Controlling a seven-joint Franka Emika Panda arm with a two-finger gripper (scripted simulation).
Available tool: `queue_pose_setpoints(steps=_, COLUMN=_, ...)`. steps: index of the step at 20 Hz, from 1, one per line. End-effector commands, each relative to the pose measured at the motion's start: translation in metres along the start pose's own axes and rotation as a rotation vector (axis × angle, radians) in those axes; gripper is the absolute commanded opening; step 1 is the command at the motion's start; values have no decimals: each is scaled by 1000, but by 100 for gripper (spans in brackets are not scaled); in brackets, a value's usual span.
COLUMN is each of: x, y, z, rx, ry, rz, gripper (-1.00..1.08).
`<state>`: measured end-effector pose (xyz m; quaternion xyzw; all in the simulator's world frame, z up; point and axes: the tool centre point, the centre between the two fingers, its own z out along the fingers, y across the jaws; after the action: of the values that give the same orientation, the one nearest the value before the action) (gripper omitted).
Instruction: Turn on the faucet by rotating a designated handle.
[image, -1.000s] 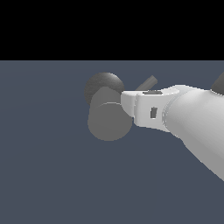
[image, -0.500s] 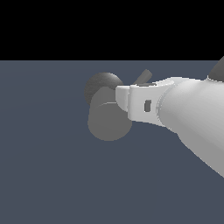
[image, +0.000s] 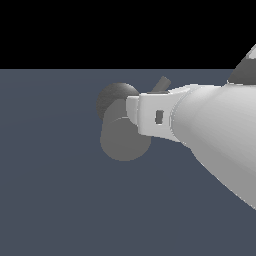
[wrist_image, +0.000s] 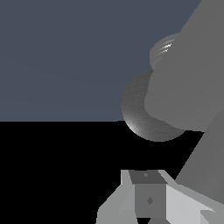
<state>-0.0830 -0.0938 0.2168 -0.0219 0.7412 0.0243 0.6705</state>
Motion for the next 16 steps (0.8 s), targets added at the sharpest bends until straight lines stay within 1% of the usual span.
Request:
queue_pose_setpoints(steps=1, x=-36, y=29, z=2, rx=-40, ry=-67, rz=-12, gripper=-100)
queue_pose_setpoints(steps=10, x=-63, y=57, z=0, rx=-46, ry=-96, rz=-18, gripper=-100)
queue_pose_setpoints(steps=11, x=-63, y=57, z=0, rx=-46, ry=-96, rz=-18, gripper=-100)
queue_pose_setpoints(steps=12, x=-22, y=27, z=-3, rx=7, ry=-13, rz=-4, gripper=-100)
queue_pose_setpoints(steps=13, x=-18, y=24, z=-1, rx=12, ry=-5, rz=-3, gripper=-100)
queue_pose_setpoints(steps=16, x=-26, y=38, z=-1, rx=4, ry=-18, rz=-5, gripper=-100)
